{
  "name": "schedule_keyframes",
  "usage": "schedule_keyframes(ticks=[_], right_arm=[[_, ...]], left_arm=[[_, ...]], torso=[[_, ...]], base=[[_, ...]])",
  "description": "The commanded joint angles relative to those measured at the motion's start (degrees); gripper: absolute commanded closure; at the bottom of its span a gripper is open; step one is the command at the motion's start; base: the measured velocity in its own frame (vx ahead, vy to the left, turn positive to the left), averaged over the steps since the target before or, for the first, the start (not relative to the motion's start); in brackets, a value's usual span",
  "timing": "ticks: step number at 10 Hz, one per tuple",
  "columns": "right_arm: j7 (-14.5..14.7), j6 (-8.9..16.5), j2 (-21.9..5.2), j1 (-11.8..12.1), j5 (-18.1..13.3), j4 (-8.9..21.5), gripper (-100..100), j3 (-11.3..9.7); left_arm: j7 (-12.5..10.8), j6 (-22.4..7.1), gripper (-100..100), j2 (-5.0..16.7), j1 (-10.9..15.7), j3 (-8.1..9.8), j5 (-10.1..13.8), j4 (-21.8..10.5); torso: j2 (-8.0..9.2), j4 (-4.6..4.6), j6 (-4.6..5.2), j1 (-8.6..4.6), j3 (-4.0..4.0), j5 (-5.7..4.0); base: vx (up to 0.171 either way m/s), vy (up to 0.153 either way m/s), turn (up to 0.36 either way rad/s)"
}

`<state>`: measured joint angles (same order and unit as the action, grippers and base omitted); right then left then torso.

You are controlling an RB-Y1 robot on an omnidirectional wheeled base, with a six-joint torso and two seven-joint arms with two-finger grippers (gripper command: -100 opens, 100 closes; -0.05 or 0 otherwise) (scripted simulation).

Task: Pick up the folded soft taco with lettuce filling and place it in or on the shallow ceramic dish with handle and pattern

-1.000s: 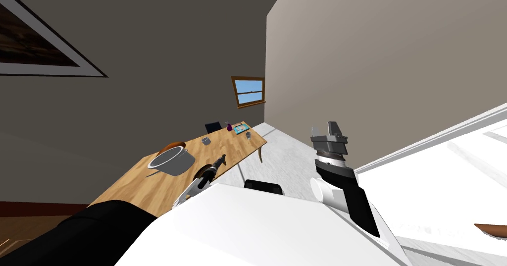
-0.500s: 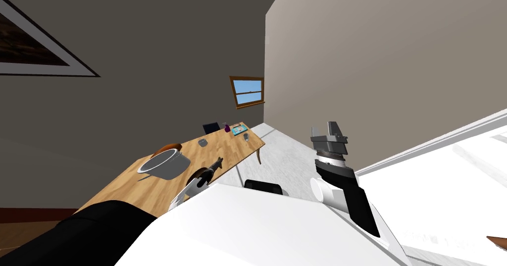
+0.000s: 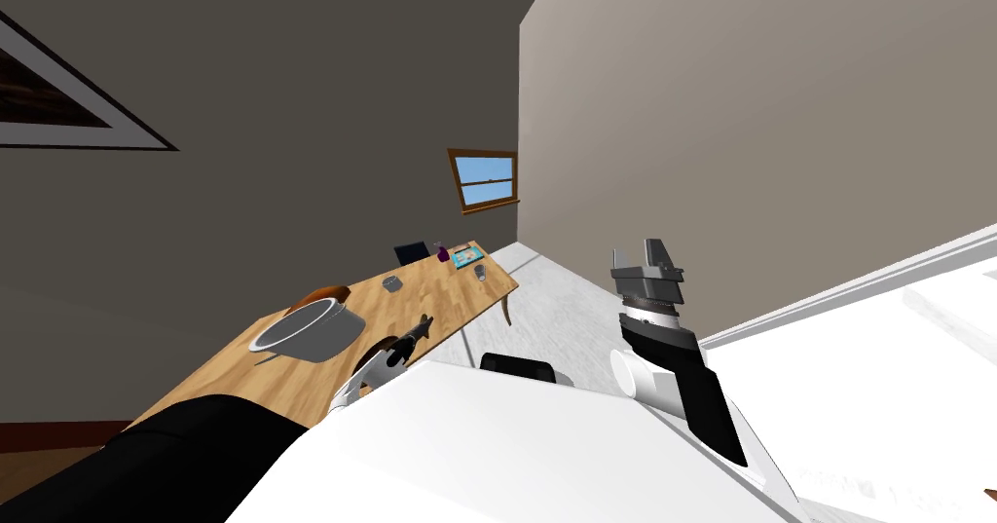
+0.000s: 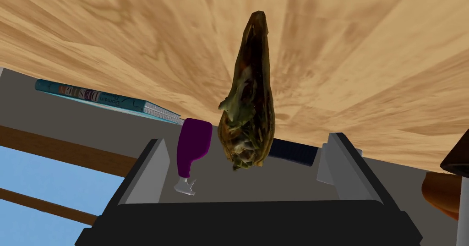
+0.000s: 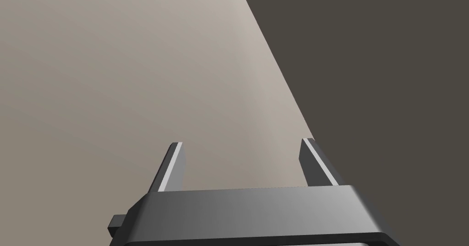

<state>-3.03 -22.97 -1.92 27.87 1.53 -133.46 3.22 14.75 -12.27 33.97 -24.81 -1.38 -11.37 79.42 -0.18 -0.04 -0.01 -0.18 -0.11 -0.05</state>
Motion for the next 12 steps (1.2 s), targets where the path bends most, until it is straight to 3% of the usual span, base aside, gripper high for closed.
schedule_keyframes(ticks=[1, 2, 3, 6, 7, 8, 12], right_arm=[[0.0, 0.0, 0.0, 0.0, 0.0, 0.0, 0, 0.0], [0.0, 0.0, 0.0, 0.0, 0.0, 0.0, 0, 0.0], [0.0, 0.0, 0.0, 0.0, 0.0, 0.0, 0, 0.0], [0.0, 0.0, 0.0, 0.0, 0.0, 0.0, 0, 0.0], [0.0, 0.0, 0.0, 0.0, 0.0, 0.0, 0, 0.0], [0.0, 0.0, 0.0, 0.0, 0.0, 0.0, 0, 0.0], [0.0, 0.0, 0.0, 0.0, 0.0, 0.0, 0, 0.0]], left_arm=[[0.0, 0.0, -100, 0.0, 0.0, 0.00, 0.0, 0.0], [0.1, -0.1, 0, 0.0, 0.1, -0.02, 0.0, -0.2], [0.2, 0.6, -100, -0.6, 1.0, 0.19, -0.5, -1.9], [0.6, 2.1, -100, -1.9, 3.0, 0.61, -1.4, -5.4], [0.5, 1.8, -100, -1.7, 2.6, 0.58, -1.3, -4.7], [0.5, 1.9, 100, -1.7, 2.6, 0.60, -1.3, -4.8], [0.5, 1.8, 100, -1.7, 2.6, 0.63, -1.3, -4.8]], torso=[[0.00, 0.00, 0.00, 0.00, 0.00, 0.00], [0.10, 0.02, 0.00, 0.09, 0.05, 0.01], [0.16, 0.04, 0.00, 0.15, 0.09, 0.03], [0.12, 0.03, 0.00, 0.28, 0.07, 0.06], [0.12, 0.03, 0.00, 0.29, 0.07, 0.06], [0.15, 0.03, -0.01, 0.24, 0.09, 0.05], [0.21, 0.06, 0.03, 0.18, 0.13, 0.04]], base=[[0.017, -0.020, 0.001], [0.000, 0.000, 0.000], [0.011, 0.009, -0.017], [0.022, 0.025, -0.021], [0.010, 0.012, -0.005], [0.000, 0.000, 0.000], [0.000, 0.000, 0.000]])
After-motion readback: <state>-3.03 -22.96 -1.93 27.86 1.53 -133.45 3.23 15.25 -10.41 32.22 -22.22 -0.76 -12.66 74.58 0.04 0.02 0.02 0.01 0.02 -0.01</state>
